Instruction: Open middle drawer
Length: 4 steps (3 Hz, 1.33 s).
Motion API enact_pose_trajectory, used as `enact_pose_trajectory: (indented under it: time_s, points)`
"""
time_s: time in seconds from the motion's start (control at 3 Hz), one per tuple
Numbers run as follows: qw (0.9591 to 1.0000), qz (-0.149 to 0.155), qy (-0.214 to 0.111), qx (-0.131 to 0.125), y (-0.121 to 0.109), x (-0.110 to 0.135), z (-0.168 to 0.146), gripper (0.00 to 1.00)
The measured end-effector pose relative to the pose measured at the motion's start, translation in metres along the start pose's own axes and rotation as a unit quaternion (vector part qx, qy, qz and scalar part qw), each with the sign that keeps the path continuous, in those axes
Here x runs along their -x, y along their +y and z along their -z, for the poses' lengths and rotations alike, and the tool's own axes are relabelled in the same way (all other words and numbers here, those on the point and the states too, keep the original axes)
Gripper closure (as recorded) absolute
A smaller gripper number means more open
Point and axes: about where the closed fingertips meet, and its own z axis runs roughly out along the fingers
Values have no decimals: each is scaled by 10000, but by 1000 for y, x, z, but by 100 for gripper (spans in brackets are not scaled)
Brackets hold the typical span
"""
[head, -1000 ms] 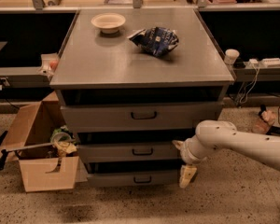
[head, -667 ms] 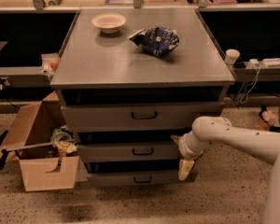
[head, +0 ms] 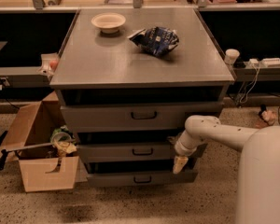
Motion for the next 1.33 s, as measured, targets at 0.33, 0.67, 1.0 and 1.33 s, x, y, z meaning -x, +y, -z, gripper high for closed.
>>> enact_pose_trajectory:
  time_s: [0.33,0.67,1.0,1.33]
  points:
    - [9999,-32,-74,74,10,-1,-12,39]
    - [9999,-32,-74,74,8,0,-7,63]
    - [9999,-33,-74,73,6,2,-2,86]
    - [9999,-32,-76,74,5,3,1,100]
